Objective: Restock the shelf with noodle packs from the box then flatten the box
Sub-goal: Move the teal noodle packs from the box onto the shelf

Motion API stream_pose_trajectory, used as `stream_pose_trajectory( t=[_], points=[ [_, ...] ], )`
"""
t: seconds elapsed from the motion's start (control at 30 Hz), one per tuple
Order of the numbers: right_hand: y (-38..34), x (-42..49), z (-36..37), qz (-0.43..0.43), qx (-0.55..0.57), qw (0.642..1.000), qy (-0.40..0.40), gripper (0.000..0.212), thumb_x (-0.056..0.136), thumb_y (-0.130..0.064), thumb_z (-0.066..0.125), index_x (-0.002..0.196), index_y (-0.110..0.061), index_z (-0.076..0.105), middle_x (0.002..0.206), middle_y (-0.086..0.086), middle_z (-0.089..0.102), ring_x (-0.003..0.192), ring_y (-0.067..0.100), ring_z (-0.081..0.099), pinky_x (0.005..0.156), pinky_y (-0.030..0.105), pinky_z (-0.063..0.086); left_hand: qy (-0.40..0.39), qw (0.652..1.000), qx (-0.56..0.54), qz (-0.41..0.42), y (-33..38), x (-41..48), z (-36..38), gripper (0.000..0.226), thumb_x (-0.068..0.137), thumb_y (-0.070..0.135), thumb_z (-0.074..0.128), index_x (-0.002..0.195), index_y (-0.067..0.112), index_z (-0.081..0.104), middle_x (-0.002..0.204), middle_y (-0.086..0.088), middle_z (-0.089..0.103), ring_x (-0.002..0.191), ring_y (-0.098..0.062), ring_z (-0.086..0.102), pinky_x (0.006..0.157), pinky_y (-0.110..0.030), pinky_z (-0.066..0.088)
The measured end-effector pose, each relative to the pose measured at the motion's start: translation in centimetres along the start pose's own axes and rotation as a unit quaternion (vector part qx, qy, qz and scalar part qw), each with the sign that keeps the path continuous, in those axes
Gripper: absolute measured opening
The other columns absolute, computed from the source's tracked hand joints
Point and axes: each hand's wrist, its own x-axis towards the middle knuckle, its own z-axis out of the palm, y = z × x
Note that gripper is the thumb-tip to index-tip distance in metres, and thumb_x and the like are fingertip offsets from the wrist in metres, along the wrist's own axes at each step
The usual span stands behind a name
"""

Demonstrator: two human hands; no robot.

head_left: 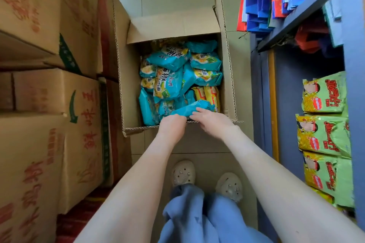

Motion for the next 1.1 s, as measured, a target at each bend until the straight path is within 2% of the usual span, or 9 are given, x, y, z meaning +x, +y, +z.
stream_pose_trajectory(
  t=[0.13, 0.2, 0.27, 0.4, 0.47, 0.6, 0.8, 0.93, 1.1],
  points=[
    [1.1, 0.0, -4.2, 0.004, 0.103, 0.991, -0.085, 0.063, 0.093, -0.049, 0.049, 0.148, -0.028, 0.027, 0.159, -0.003, 0.012, 0.147, 0.015, 0.002, 0.119, 0.044, 0.009, -0.13, 0.983, -0.131, -0.005, -0.2, 1.3, -1.7, 0.037, 0.093, 0.034, 0.051, 0.125, 0.018, 0.056, 0.125, -0.002, 0.059, 0.112, -0.024, 0.057, 0.091, -0.036, 0.045],
    [2.0, 0.5, -5.0, 0.033, 0.173, 0.982, -0.075, 0.063, 0.092, -0.057, 0.041, 0.146, -0.026, 0.033, 0.158, 0.0, 0.018, 0.146, 0.015, 0.009, 0.12, 0.041, 0.009, -0.275, 0.933, -0.231, 0.014, -1.2, 2.5, -3.4, 0.072, 0.079, 0.066, 0.056, 0.138, 0.025, 0.045, 0.139, 0.005, 0.046, 0.128, -0.02, 0.044, 0.105, -0.038, 0.036],
    [3.0, 1.6, -5.1, 0.045, 0.181, 0.982, -0.011, 0.063, 0.093, -0.05, 0.047, 0.146, -0.02, 0.032, 0.156, 0.002, 0.023, 0.144, 0.017, 0.017, 0.119, 0.038, 0.015, -0.319, 0.897, -0.304, 0.028, -2.0, 4.0, -4.9, 0.086, 0.069, 0.078, 0.055, 0.138, 0.027, 0.044, 0.141, 0.007, 0.046, 0.128, -0.017, 0.045, 0.106, -0.038, 0.035],
    [3.8, 4.5, -4.7, 0.075, 0.179, 0.977, 0.093, 0.077, 0.088, -0.018, 0.062, 0.15, -0.012, 0.016, 0.149, 0.011, 0.031, 0.137, 0.027, 0.025, 0.111, 0.042, 0.03, -0.077, 0.949, -0.304, 0.022, -3.8, 8.1, -5.4, 0.042, 0.082, 0.048, 0.065, 0.11, 0.017, 0.055, 0.108, -0.001, 0.061, 0.092, -0.014, 0.056, 0.072, -0.028, 0.042],
    [4.2, 5.9, -4.7, 0.127, 0.172, 0.974, 0.08, 0.083, 0.085, -0.016, 0.067, 0.149, -0.007, 0.014, 0.141, 0.017, 0.038, 0.136, 0.032, 0.026, 0.107, 0.043, 0.033, 0.034, 0.961, -0.276, 0.007, -4.5, 9.6, -5.4, 0.05, 0.081, 0.033, 0.07, 0.12, 0.013, 0.047, 0.118, -0.009, 0.054, 0.101, -0.021, 0.052, 0.079, -0.032, 0.043],
    [5.0, 8.0, -5.7, 0.153, 0.011, 0.987, 0.049, 0.042, 0.079, -0.037, 0.072, 0.106, -0.01, 0.054, 0.115, 0.013, 0.052, 0.12, 0.033, 0.042, 0.092, 0.038, 0.041, -0.012, 0.966, -0.259, -0.003, -5.3, 12.0, -4.7, 0.091, 0.078, 0.039, 0.072, 0.148, 0.018, 0.018, 0.149, -0.011, 0.029, 0.135, -0.027, 0.033, 0.108, -0.042, 0.034],
    [5.1, 7.6, -8.1, 0.063, 0.059, 0.99, 0.107, 0.054, 0.082, -0.024, 0.067, 0.133, -0.016, 0.049, 0.129, 0.005, 0.054, 0.113, 0.023, 0.052, 0.093, 0.036, 0.046, -0.051, 0.947, -0.316, 0.02, -5.6, 13.3, -7.1, 0.077, 0.078, 0.046, 0.071, 0.143, 0.024, 0.036, 0.148, 0.002, 0.038, 0.129, -0.018, 0.042, 0.108, -0.037, 0.032],
    [5.4, 3.4, -13.3, 0.021, 0.148, 0.959, 0.243, 0.049, 0.079, -0.027, 0.07, 0.124, -0.02, 0.054, 0.117, 0.0, 0.057, 0.099, 0.014, 0.056, 0.077, 0.026, 0.05, 0.004, 0.843, -0.535, 0.052, -6.6, 12.6, -11.6, 0.067, 0.072, 0.031, 0.079, 0.129, 0.013, 0.05, 0.119, -0.006, 0.063, 0.106, -0.02, 0.062, 0.101, -0.042, 0.045],
    [5.7, -4.0, -20.2, -0.049, 0.334, 0.84, 0.426, 0.042, 0.078, -0.031, 0.074, 0.116, -0.024, 0.06, 0.114, -0.009, 0.061, 0.107, 0.006, 0.056, 0.08, 0.012, 0.044, 0.149, 0.675, -0.701, 0.174, -4.0, 9.5, -19.2, 0.019, 0.085, 0.019, 0.063, 0.101, 0.009, 0.06, 0.083, -0.004, 0.073, 0.072, -0.017, 0.069, 0.064, -0.03, 0.057]
  ],
)
